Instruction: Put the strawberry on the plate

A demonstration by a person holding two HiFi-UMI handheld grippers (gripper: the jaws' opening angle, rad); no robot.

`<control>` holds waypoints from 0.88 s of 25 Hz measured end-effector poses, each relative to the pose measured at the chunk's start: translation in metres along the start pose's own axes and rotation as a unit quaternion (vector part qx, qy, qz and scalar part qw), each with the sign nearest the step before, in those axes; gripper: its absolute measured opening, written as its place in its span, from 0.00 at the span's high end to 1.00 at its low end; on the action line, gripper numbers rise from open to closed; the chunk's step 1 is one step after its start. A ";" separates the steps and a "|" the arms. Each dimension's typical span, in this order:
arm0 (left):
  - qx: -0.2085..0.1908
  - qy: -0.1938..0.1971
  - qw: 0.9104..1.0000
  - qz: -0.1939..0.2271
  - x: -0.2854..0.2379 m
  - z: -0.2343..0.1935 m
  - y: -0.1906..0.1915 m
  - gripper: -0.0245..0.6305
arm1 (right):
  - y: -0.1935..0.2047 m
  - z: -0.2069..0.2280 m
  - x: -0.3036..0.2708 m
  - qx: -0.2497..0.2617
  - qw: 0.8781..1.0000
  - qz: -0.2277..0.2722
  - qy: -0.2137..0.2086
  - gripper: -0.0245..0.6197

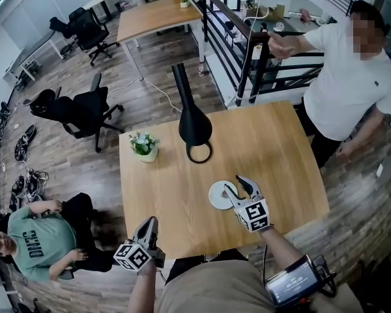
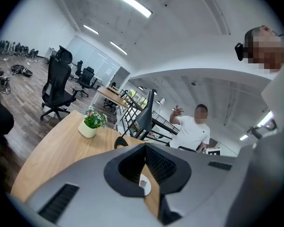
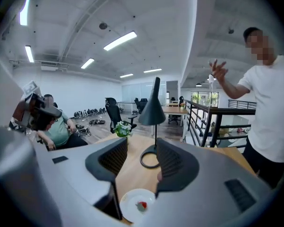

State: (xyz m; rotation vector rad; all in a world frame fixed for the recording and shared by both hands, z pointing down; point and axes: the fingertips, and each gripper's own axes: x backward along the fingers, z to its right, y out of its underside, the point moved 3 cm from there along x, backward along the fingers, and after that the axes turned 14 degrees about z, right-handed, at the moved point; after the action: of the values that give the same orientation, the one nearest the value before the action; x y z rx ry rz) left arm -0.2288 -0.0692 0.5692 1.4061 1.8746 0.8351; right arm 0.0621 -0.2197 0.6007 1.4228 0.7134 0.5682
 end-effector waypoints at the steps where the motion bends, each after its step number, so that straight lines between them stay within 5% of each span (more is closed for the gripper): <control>1: 0.000 0.004 1.000 0.006 -0.001 0.004 -0.004 0.96 | -0.015 0.000 0.002 0.000 1.000 0.013 0.000 0.66; 14: -0.040 0.058 0.994 0.084 -0.016 0.069 -0.059 0.96 | -0.166 -0.013 0.042 0.057 0.987 0.147 -0.034 0.66; 22: -0.065 0.098 0.986 0.115 -0.016 0.110 -0.070 0.96 | -0.204 -0.025 0.080 0.064 0.982 0.173 -0.044 0.66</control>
State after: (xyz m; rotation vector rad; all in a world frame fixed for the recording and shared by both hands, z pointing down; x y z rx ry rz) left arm -0.1767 -0.0887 0.4499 1.5225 1.7833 1.2268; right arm 0.0845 -0.1608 0.3894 1.6972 0.4401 0.7325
